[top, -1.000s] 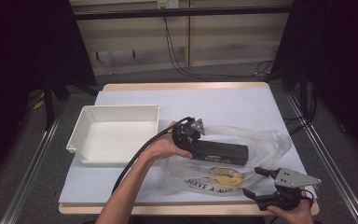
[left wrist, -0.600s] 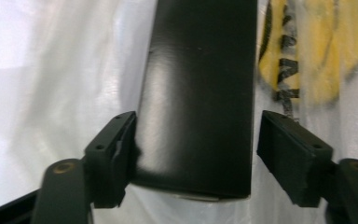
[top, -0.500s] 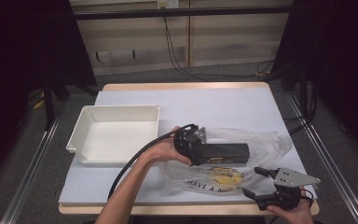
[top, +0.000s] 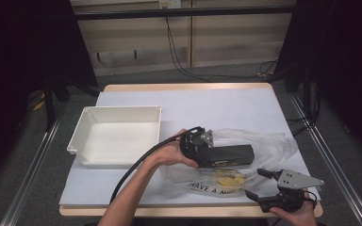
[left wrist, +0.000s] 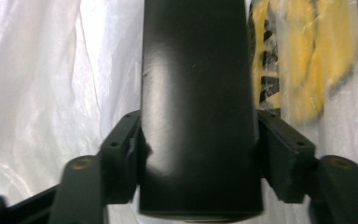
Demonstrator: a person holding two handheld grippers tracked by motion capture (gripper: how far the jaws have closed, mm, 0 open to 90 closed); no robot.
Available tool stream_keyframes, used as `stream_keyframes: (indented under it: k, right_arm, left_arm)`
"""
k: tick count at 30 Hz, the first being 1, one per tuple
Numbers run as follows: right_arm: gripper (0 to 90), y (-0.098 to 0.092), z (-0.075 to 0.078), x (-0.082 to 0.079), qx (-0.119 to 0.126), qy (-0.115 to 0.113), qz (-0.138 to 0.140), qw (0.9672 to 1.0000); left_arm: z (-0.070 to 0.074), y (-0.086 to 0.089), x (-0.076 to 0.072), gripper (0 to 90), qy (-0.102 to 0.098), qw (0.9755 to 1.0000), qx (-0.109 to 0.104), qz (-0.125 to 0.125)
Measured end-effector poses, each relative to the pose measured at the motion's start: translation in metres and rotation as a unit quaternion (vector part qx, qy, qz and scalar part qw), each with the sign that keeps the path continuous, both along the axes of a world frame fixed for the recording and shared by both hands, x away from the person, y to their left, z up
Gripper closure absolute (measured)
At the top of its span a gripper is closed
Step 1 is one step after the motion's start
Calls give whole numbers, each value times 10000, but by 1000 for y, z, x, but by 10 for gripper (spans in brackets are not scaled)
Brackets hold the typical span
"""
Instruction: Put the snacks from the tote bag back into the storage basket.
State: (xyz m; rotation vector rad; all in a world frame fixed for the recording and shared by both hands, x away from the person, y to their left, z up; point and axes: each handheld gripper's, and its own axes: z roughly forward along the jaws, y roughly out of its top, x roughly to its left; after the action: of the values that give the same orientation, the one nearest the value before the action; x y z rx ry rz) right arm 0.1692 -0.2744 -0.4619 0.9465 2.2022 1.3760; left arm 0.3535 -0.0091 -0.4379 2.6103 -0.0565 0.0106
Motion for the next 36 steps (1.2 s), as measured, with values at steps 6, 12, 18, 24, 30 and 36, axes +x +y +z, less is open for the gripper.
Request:
stream_keyframes:
  k: [6, 12, 18, 24, 30, 36]
  right_arm:
    - [148, -2, 0, 0, 29, 7, -20, 10000]
    - [111, -4, 1, 1, 111, -29, -85, 9999]
    - [83, -5, 1, 0, 157, -37, -135, 9998]
    - [57, -8, 3, 1, 248, -54, -186, 9995]
    - [14, -11, 3, 1, 344, -135, -200, 9991]
    - [1, -14, 4, 3, 432, -91, -79, 9990]
  left_arm:
    - [-9, -3, 1, 408, 88, 9999, 130, 57]
    - [-8, -2, 2, 426, 277, 9994, 76, 214]
    - [-2, 4, 4, 429, 446, 9985, -20, 330]
    - [12, 17, 5, 430, 383, 9987, -247, 235]
    - [20, 23, 0, 430, 378, 9988, -245, 173]
    - [24, 31, -1, 430, 357, 9987, -339, 122]
